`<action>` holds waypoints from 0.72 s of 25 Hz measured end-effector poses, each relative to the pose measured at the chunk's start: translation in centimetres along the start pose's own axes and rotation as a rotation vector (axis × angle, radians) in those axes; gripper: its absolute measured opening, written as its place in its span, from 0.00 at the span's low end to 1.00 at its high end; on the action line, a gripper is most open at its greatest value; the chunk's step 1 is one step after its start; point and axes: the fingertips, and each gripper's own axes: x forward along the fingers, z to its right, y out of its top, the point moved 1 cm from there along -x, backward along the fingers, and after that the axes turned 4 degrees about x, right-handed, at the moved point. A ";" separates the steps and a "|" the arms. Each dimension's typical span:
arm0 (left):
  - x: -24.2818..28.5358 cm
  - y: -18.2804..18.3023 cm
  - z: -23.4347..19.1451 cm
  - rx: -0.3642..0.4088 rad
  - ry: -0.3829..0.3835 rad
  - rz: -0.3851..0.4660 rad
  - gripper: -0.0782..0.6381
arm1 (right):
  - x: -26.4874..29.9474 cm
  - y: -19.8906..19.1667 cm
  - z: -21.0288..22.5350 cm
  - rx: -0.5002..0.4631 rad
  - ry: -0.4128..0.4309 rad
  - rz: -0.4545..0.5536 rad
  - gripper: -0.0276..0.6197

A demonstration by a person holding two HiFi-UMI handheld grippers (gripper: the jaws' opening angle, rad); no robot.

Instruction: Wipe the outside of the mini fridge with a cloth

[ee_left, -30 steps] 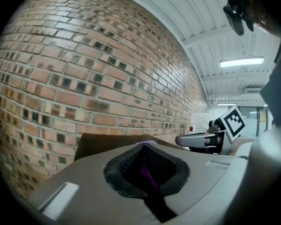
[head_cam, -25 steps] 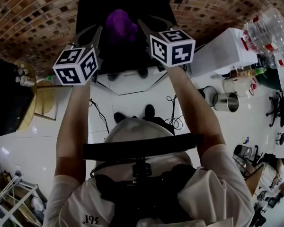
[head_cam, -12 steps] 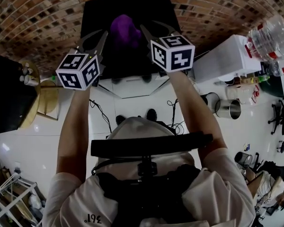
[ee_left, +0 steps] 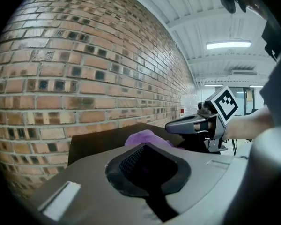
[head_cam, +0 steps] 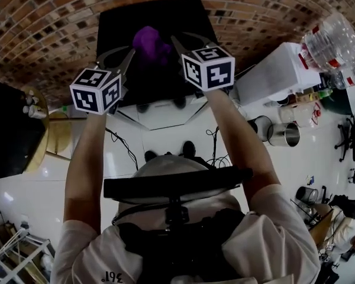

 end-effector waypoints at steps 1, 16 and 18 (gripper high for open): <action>0.1 -0.1 -0.2 0.000 0.002 -0.009 0.12 | 0.0 0.1 0.0 -0.001 -0.003 0.002 0.12; 0.4 -0.4 -0.7 -0.013 0.054 -0.020 0.12 | 0.1 0.0 0.2 -0.004 -0.043 0.003 0.04; 0.1 -0.7 -0.8 -0.017 0.063 -0.031 0.12 | 0.3 -0.3 -0.2 0.000 -0.035 -0.004 0.04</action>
